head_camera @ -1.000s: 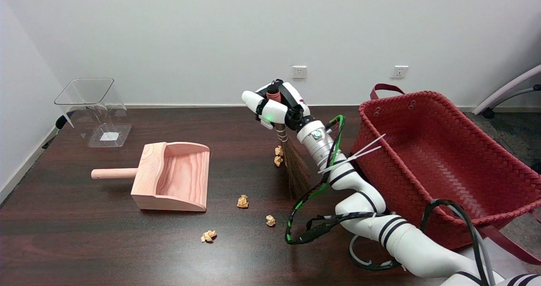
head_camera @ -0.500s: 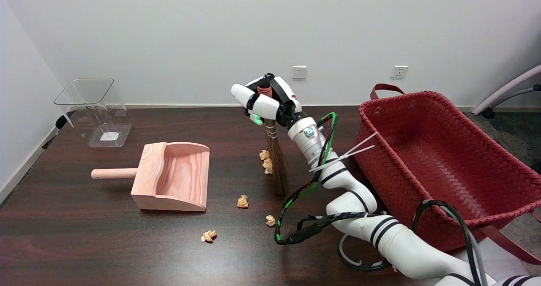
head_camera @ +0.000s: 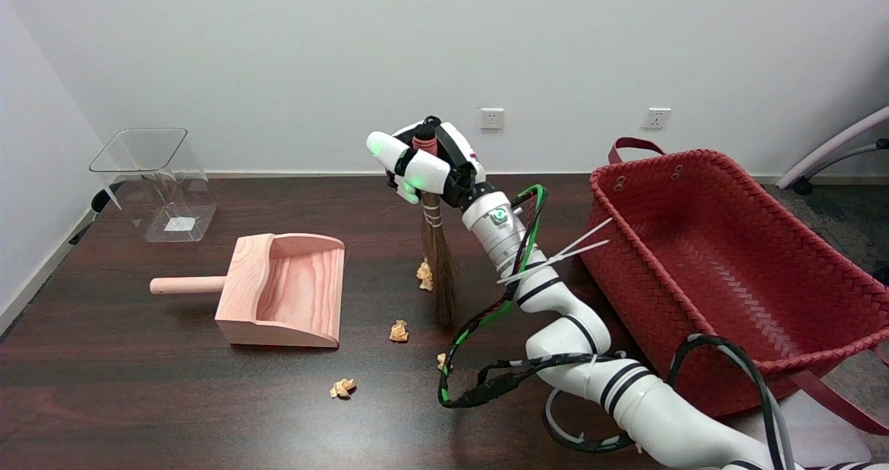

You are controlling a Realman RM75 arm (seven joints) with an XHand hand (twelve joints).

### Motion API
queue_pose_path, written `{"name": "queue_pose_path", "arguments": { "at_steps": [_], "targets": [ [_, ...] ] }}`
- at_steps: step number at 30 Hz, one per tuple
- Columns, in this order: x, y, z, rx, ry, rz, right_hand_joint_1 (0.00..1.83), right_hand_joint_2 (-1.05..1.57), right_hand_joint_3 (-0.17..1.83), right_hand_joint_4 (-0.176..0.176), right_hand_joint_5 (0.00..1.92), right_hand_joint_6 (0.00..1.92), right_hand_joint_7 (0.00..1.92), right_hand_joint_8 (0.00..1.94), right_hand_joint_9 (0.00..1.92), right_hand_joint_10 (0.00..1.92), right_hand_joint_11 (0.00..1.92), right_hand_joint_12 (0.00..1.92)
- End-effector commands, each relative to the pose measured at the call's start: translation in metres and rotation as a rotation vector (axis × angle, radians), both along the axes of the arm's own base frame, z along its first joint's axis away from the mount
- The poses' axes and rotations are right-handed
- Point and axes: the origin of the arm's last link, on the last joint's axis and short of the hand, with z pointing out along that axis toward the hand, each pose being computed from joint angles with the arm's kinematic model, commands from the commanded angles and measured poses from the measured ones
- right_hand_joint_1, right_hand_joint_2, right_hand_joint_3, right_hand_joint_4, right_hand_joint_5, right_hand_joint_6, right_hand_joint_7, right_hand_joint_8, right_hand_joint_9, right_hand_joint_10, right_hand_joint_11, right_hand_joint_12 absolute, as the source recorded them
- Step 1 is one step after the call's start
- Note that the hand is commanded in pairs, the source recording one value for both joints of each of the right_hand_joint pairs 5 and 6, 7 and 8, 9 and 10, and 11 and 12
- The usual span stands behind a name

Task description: Sweep the paper balls into the dustpan.

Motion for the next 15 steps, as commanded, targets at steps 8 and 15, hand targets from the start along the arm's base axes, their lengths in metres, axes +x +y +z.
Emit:
{"name": "queue_pose_path", "arguments": {
  "at_steps": [8,15],
  "targets": [
    [0.045,0.002,-0.001,-0.017,0.088,0.085,0.94,1.06,0.42,0.0,1.92,1.92,1.92,1.92,1.92,1.92,1.92,1.92],
    [0.067,-0.002,0.029,-0.068,0.227,0.104,0.94,1.07,0.42,0.0,1.92,1.92,1.92,1.92,1.92,1.92,1.92,1.92]
  ]
}}
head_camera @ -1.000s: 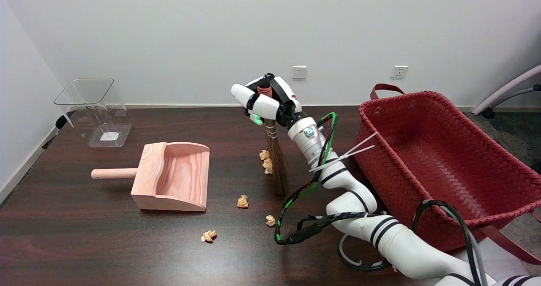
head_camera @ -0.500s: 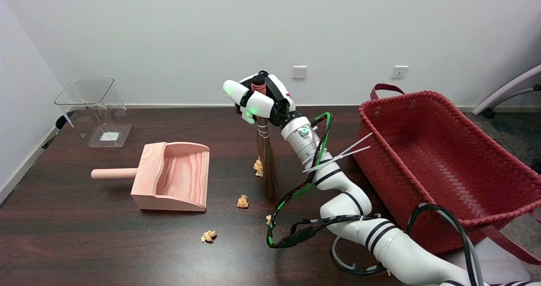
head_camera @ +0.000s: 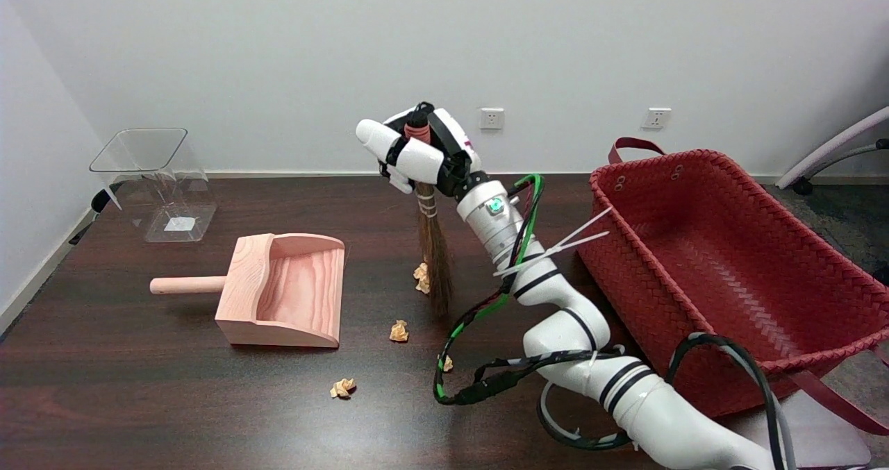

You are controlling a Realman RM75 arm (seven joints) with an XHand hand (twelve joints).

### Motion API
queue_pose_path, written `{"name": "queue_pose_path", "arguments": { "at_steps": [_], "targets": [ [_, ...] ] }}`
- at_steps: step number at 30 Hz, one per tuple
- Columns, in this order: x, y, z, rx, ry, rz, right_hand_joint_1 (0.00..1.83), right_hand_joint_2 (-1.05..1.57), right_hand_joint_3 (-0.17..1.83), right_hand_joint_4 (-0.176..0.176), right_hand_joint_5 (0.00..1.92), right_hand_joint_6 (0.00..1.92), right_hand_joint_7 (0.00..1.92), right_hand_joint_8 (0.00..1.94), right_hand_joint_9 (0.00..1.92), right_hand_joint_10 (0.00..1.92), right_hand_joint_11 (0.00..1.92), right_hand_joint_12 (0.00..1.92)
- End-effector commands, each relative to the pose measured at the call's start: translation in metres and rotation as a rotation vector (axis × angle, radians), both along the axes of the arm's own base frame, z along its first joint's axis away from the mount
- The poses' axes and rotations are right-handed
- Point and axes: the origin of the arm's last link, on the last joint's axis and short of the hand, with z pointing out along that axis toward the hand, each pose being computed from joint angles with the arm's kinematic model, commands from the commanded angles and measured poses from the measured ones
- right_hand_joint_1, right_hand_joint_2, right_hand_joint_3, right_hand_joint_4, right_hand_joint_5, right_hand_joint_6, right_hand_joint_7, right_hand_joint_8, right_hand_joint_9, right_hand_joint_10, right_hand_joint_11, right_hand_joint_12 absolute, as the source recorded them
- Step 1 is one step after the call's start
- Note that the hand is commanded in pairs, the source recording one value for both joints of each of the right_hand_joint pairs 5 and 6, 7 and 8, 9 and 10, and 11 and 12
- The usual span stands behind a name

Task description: Sweep the paper balls into the dustpan.

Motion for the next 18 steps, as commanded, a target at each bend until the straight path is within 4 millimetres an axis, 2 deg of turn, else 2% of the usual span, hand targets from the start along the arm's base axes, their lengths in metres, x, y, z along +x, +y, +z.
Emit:
{"name": "queue_pose_path", "arguments": {
  "at_steps": [1,5,9,14,18],
  "targets": [
    [0.047,-0.004,0.04,-0.081,0.215,0.068,0.94,1.07,0.42,0.0,1.92,1.92,1.92,1.92,1.92,1.92,1.92,1.92],
    [0.034,-0.006,0.049,-0.092,0.24,0.023,0.94,1.07,0.43,0.0,1.92,1.92,1.92,1.92,1.92,1.92,1.92,1.92],
    [0.015,-0.01,0.045,-0.088,0.235,-0.017,0.94,1.06,0.45,0.0,1.92,1.92,1.92,1.92,1.92,1.92,1.92,1.92],
    [-0.018,-0.014,0.025,-0.082,0.204,-0.066,0.93,1.04,0.48,0.0,1.92,1.92,1.92,1.92,1.92,1.92,1.92,1.92],
    [-0.03,-0.017,0.012,-0.069,0.186,-0.071,0.93,1.03,0.49,0.0,1.92,1.92,1.92,1.92,1.92,1.92,1.92,1.92]
  ]
}}
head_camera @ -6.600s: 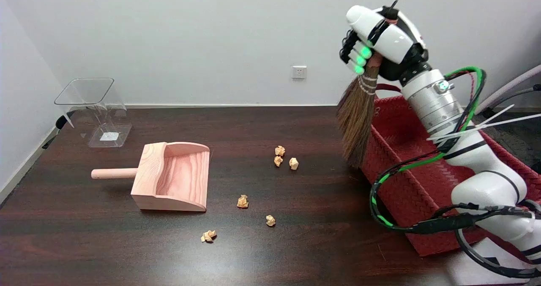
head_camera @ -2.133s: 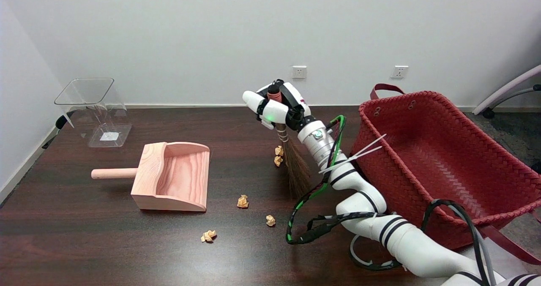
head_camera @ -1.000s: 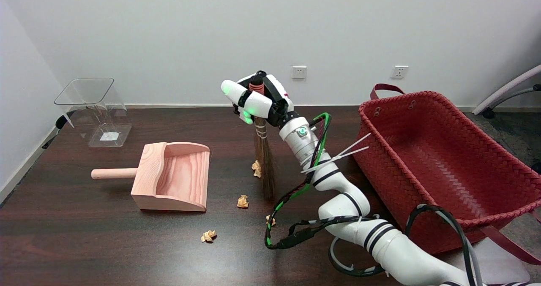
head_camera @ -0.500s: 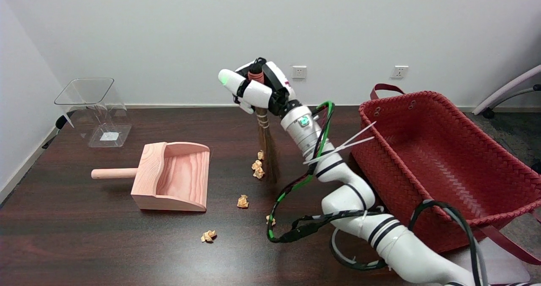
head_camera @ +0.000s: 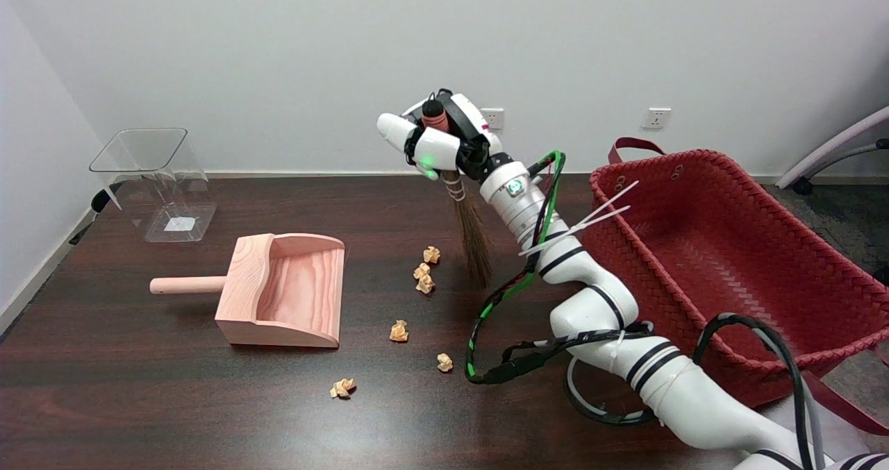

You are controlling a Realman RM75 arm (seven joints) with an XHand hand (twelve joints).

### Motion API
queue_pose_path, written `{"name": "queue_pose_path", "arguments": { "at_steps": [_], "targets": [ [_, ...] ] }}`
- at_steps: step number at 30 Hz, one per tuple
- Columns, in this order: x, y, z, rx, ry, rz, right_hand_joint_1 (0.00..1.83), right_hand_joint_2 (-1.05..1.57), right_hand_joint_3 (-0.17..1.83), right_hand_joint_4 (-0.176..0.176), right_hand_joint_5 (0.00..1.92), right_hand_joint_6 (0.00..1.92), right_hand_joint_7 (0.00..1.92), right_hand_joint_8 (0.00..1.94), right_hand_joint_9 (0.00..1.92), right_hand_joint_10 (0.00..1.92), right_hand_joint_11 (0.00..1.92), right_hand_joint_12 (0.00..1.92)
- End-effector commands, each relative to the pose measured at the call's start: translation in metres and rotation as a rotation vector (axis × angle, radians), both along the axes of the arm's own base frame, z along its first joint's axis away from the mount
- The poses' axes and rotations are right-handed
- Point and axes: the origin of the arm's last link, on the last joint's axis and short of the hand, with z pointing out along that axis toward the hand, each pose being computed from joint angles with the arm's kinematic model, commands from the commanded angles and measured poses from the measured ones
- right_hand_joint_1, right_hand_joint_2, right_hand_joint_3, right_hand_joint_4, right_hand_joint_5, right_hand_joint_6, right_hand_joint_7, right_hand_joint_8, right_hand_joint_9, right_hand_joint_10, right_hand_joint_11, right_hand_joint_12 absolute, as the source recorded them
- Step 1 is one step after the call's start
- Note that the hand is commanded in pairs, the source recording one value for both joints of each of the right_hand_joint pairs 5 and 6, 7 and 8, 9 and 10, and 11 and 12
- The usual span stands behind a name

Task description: Sweep the paper balls into the dustpan.

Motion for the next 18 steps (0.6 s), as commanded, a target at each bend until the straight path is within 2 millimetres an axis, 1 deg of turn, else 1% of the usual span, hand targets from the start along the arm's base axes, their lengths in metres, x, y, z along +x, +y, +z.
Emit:
{"name": "queue_pose_path", "arguments": {
  "at_steps": [1,6,10,18],
  "targets": [
    [-0.049,-0.011,-0.022,-0.01,0.016,-0.076,0.93,1.03,0.49,0.0,1.92,1.92,1.92,1.92,1.92,1.92,1.92,1.92],
    [-0.051,-0.011,-0.03,-0.01,0.021,-0.08,0.93,1.02,0.48,0.0,1.92,1.92,1.92,1.92,1.92,1.92,1.92,1.92],
    [-0.057,-0.01,-0.038,-0.005,0.016,-0.096,0.93,1.01,0.48,0.0,1.92,1.92,1.92,1.92,1.92,1.92,1.92,1.92],
    [-0.064,-0.007,-0.069,0.034,-0.021,-0.103,0.93,0.98,0.46,0.0,1.92,1.92,1.92,1.92,1.92,1.92,1.92,1.92]
  ]
}}
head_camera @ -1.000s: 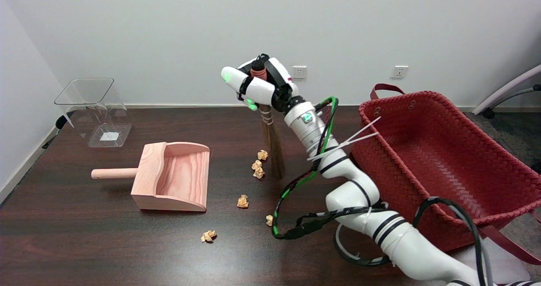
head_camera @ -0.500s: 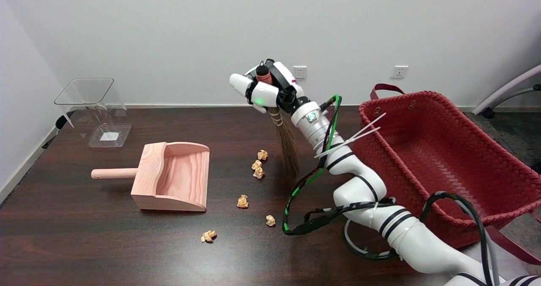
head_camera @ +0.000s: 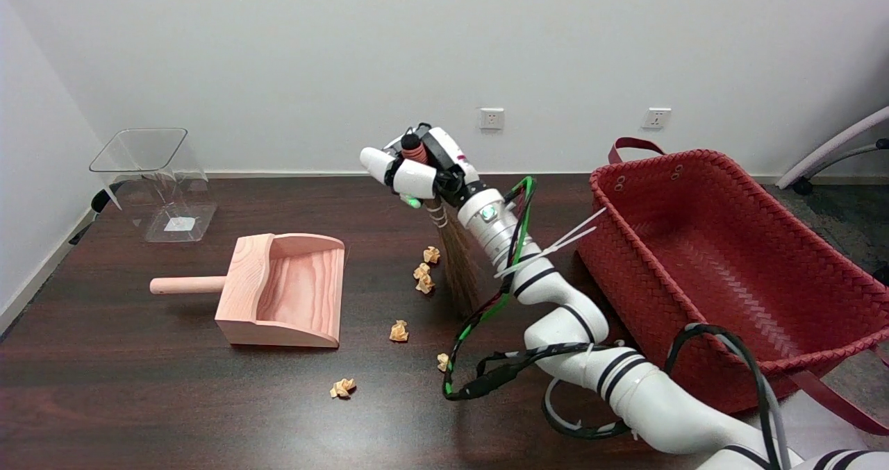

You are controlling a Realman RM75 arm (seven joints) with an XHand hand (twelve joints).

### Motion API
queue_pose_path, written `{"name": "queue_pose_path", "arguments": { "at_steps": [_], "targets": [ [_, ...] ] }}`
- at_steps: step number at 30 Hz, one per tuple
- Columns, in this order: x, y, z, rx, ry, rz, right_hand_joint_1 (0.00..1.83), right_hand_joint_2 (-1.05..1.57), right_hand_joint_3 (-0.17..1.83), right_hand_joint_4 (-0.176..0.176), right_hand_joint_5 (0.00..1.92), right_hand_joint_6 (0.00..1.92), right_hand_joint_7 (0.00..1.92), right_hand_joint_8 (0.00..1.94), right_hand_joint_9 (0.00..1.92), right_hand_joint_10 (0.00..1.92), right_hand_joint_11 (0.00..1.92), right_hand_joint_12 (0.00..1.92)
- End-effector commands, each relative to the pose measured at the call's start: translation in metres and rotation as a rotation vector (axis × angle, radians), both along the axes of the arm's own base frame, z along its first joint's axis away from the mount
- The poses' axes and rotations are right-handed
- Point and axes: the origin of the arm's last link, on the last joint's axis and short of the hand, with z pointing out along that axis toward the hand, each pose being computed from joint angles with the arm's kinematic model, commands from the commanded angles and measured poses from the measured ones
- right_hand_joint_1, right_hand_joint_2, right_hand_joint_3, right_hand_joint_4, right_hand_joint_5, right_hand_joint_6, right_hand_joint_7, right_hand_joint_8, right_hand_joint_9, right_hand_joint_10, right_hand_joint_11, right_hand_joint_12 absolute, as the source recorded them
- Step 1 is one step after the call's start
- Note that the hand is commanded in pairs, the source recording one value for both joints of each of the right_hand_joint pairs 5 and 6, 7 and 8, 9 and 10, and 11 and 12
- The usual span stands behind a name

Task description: Sweep the paper balls into the dustpan.

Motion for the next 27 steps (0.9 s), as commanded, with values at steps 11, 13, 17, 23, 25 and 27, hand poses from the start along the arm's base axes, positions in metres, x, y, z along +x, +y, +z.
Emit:
{"name": "queue_pose_path", "arguments": {
  "at_steps": [11,13,17,23,25,27],
  "targets": [
    [-0.02,0.006,-0.084,0.084,-0.093,-0.041,0.93,0.97,0.43,0.0,1.92,1.92,1.92,1.92,1.92,1.92,1.92,1.92],
    [-0.016,0.005,-0.09,0.09,-0.106,-0.036,0.93,0.97,0.43,0.0,1.92,1.92,1.92,1.92,1.92,1.92,1.92,1.92],
    [-0.007,0.003,-0.098,0.095,-0.113,-0.017,0.92,0.98,0.42,0.0,1.92,1.92,1.92,1.92,1.92,1.92,1.92,1.92],
    [0.008,-0.001,-0.105,0.086,-0.099,0.025,0.92,1.0,0.41,0.0,1.92,1.92,1.92,1.92,1.92,1.92,1.92,1.92],
    [0.013,-0.003,-0.107,0.087,-0.104,0.036,0.92,1.01,0.4,0.0,1.92,1.92,1.92,1.92,1.92,1.92,1.92,1.92],
    [0.018,-0.004,-0.109,0.089,-0.11,0.047,0.92,1.01,0.4,0.0,1.92,1.92,1.92,1.92,1.92,1.92,1.92,1.92]
  ]
}}
